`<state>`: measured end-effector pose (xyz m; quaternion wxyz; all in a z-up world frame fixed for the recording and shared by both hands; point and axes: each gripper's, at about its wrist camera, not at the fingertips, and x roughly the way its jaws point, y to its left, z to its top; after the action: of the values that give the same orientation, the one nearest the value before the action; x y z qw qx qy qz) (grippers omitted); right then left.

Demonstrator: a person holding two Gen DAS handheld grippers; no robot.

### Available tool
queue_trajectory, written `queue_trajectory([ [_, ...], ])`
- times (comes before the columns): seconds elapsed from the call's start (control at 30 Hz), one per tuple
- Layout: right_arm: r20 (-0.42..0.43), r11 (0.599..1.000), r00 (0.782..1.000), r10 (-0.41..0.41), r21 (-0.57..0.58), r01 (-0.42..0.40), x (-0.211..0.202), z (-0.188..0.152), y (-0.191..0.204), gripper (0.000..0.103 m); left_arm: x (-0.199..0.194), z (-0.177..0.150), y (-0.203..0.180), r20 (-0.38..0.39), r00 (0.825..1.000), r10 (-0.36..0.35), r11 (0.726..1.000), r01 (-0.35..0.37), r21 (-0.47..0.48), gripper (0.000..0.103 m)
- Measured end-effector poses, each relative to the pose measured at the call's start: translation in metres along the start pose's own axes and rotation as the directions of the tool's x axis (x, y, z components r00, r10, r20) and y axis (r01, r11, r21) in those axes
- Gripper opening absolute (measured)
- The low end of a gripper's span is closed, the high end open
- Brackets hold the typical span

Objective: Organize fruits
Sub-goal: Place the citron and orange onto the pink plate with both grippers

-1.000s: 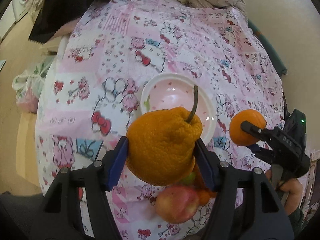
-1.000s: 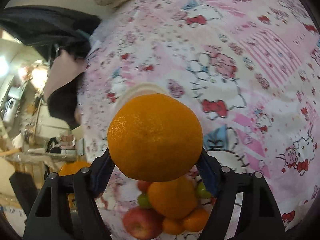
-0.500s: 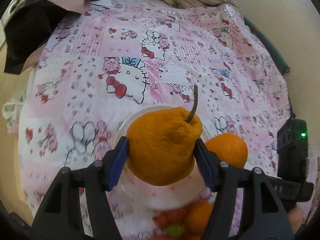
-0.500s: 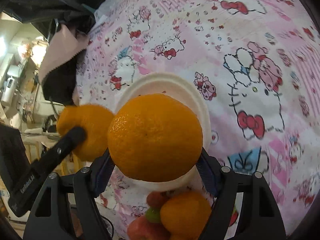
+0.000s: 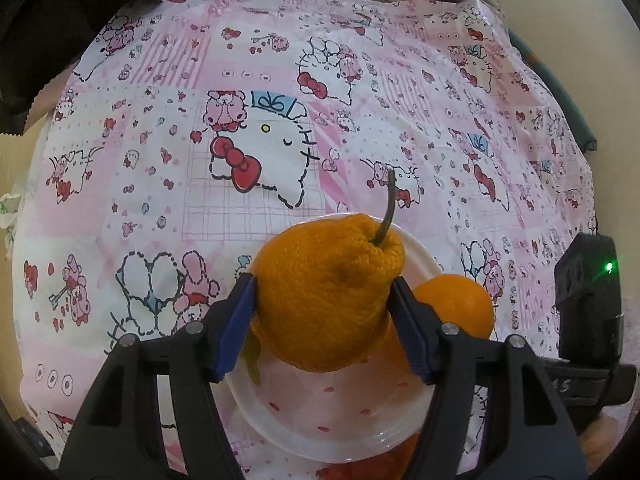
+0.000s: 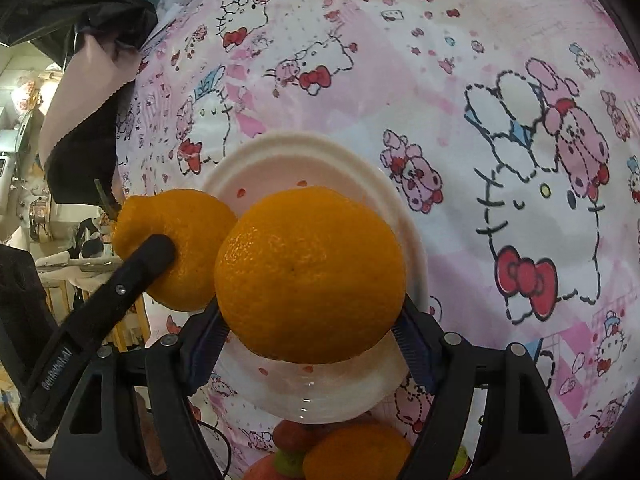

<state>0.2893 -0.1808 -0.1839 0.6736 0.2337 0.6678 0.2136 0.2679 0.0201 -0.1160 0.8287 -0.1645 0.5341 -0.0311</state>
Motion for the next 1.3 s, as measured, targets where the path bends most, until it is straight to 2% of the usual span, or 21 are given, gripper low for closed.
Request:
queue_trajectory([
  [0.13, -0.005, 0.998, 0.999, 0.043, 0.038, -0.042, 0.002, 0.003, -0.004, 0.081, 0.001, 0.001, 0.0, 0.012, 1.0, -0.002, 1.0, 0.002, -0.001, 0.065],
  [0.27, 0.076, 0.999, 0.996, 0.048, 0.012, -0.05, -0.02, 0.006, 0.0, 0.081, 0.001, 0.001, 0.002, 0.006, 1.0, -0.005, 1.0, 0.005, -0.003, 0.066],
  [0.37, 0.074, 1.0, 0.997, -0.029, -0.006, 0.03, -0.03, 0.004, 0.0, 0.081, -0.001, 0.001, 0.001, 0.007, 1.0, -0.005, 1.0, 0.004, 0.004, 0.067],
  [0.43, 0.072, 0.999, 0.997, -0.042, -0.013, 0.043, -0.035, -0.001, -0.001, 0.074, -0.003, 0.001, -0.001, 0.011, 1.0, 0.0, 1.0, 0.0, 0.01, 0.067],
  [0.47, 0.072, 0.999, 0.997, -0.041, -0.017, 0.043, -0.04, -0.005, 0.0, 0.063, -0.005, 0.001, -0.001, 0.025, 1.0, -0.004, 1.0, 0.003, 0.013, 0.066],
  [0.6, 0.1, 0.997, 0.993, -0.059, -0.035, 0.062, -0.058, -0.015, -0.003, 0.053, -0.013, 0.005, -0.005, 0.054, 0.998, -0.014, 1.0, 0.013, 0.027, 0.066],
  [0.8, 0.028, 0.995, 0.996, -0.085, -0.056, 0.086, -0.04, -0.019, -0.001, 0.052, -0.017, 0.007, -0.001, 0.054, 0.999, -0.008, 1.0, 0.008, 0.01, 0.066],
  [0.87, 0.049, 0.991, 0.991, -0.123, -0.057, 0.125, -0.034, -0.019, 0.0, 0.05, -0.016, 0.007, 0.001, 0.051, 0.999, -0.01, 1.0, 0.01, 0.003, 0.066],
  [1.13, 0.044, 0.995, 0.995, -0.086, -0.045, 0.088, -0.027, -0.012, 0.0, 0.05, -0.024, 0.005, -0.008, 0.065, 0.998, -0.025, 0.999, 0.023, 0.03, 0.067],
  [1.17, 0.039, 0.996, 0.996, -0.081, -0.041, 0.083, -0.026, -0.012, -0.001, 0.05, -0.025, 0.006, -0.009, 0.065, 0.997, -0.029, 0.999, 0.027, 0.034, 0.069],
  [1.23, 0.037, 0.997, 0.997, -0.072, -0.034, 0.074, -0.027, -0.013, -0.001, 0.05, -0.027, 0.006, -0.013, 0.066, 0.997, -0.035, 0.998, 0.032, 0.047, 0.078],
  [1.3, 0.044, 0.997, 0.997, -0.065, -0.035, 0.066, -0.031, -0.013, 0.0, 0.051, -0.031, 0.005, -0.018, 0.081, 0.996, -0.026, 0.997, 0.02, 0.074, 0.082],
])
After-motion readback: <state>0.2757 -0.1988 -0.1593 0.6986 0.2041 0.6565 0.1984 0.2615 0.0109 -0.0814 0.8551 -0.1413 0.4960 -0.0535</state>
